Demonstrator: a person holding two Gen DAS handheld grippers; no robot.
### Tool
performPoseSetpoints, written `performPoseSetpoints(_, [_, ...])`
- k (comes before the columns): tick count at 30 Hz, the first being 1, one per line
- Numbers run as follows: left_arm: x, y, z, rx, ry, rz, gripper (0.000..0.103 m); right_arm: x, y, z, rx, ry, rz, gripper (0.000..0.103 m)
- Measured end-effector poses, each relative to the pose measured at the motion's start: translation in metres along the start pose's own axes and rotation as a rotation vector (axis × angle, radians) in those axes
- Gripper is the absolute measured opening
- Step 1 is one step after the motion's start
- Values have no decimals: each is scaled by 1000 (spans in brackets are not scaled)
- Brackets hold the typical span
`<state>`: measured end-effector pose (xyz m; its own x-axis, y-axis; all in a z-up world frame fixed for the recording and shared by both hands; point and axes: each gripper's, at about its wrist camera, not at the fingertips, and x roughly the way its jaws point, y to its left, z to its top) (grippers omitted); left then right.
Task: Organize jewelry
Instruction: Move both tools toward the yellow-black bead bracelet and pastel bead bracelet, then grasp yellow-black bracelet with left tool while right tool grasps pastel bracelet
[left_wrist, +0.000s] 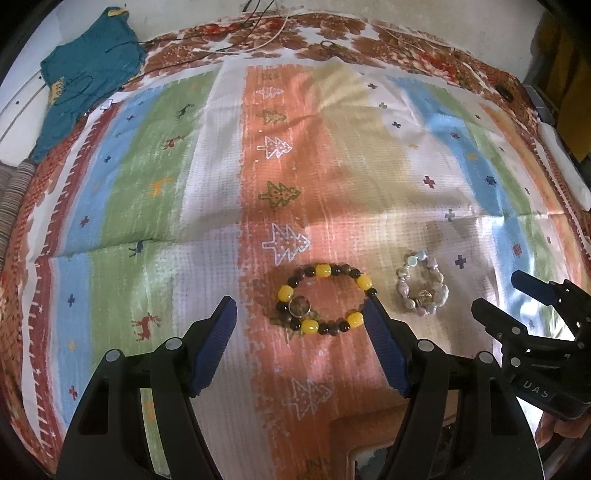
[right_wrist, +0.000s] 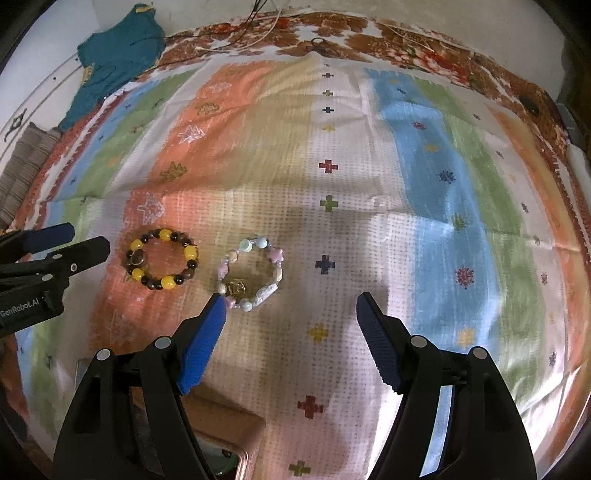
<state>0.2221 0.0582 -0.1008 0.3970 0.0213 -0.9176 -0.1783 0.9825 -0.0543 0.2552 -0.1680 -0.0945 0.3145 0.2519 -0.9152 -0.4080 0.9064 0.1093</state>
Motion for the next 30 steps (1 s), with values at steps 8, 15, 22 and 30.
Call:
performPoseSetpoints(8, [16, 1, 8, 13, 12, 9, 71, 15, -2, 7, 9, 19, -20, 73])
performPoseSetpoints(15, [36, 1, 10, 30, 60, 15, 69, 31, -2, 9, -2, 47, -40, 73])
performPoseSetpoints(22, [51, 3, 10, 40, 90, 16, 69, 41, 1, 18, -10, 53, -43, 73])
performPoseSetpoints(30, [69, 6, 14, 53, 117, 34, 67, 58, 0, 22, -19, 78, -59, 73])
